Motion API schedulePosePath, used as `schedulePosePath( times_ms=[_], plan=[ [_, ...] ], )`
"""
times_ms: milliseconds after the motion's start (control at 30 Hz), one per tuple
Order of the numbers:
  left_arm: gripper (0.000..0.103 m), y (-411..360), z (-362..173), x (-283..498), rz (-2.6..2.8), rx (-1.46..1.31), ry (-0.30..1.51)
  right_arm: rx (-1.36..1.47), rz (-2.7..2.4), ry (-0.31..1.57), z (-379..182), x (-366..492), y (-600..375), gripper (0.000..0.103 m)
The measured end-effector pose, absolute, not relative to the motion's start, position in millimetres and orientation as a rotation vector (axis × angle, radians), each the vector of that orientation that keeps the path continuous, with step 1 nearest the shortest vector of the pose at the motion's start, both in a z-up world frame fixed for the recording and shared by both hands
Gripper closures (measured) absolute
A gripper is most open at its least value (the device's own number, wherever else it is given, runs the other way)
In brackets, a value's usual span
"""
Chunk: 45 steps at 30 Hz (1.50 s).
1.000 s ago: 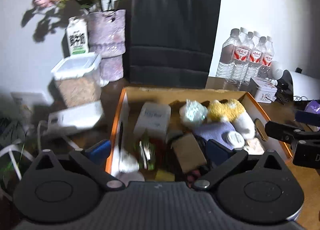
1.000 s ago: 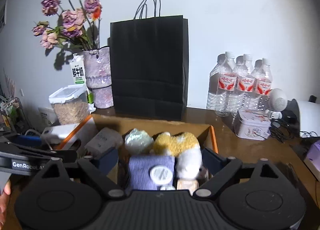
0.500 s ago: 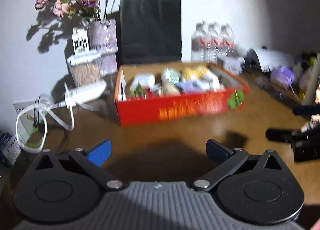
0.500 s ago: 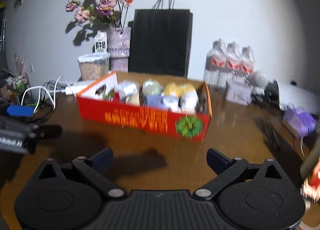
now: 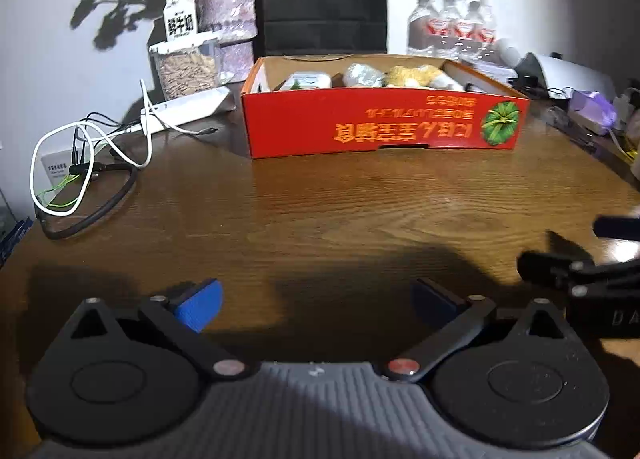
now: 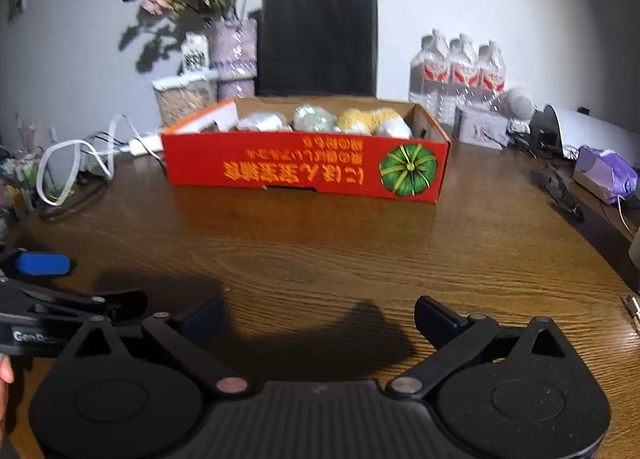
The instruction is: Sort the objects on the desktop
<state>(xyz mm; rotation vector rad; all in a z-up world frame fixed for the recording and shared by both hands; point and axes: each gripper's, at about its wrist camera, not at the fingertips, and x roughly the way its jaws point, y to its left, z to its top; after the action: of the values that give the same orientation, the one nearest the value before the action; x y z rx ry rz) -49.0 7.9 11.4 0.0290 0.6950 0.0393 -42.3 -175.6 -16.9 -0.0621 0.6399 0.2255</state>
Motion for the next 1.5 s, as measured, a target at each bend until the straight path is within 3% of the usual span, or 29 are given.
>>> schedulePosePath(
  times_ms=[600,1500],
  plan=[
    [0.000,5,1,3,0.009,0.016,0.706,-0.042,0.143,0.698,-35,16,-177,0.000],
    [0.000,7,0,7,-0.002,0.011,0.704,-0.049,0.187,0.702,-36,16,-174,0.000]
  ],
)
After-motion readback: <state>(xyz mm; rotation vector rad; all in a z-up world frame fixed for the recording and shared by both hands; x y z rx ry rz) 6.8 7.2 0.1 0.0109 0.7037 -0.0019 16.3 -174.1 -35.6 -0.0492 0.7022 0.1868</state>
